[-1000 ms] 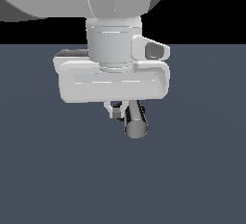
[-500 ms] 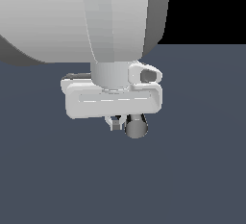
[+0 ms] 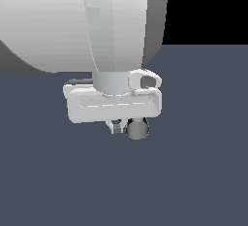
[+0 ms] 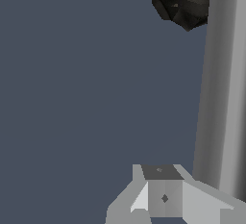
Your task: Turn on the faucet by rotating a designated handle.
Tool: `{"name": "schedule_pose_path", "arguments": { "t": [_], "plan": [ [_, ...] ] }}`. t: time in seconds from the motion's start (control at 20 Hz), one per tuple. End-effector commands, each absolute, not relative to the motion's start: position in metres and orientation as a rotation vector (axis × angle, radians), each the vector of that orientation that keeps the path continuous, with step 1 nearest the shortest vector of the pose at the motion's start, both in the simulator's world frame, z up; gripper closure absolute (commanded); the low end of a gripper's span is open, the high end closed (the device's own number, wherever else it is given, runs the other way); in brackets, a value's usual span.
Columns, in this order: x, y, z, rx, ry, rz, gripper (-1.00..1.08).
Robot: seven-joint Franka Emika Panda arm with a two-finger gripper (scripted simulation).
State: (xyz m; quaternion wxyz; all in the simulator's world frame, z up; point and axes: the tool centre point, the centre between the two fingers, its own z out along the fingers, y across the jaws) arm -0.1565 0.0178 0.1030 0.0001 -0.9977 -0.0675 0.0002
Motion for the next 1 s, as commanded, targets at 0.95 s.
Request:
{"name": "schedule_pose_path", "arguments": {
  "t": [0.95],
  "plan": [
    [-0.139,-0.065,0.103,-3.134,-0.212,0.000,1.08]
  ]
}}
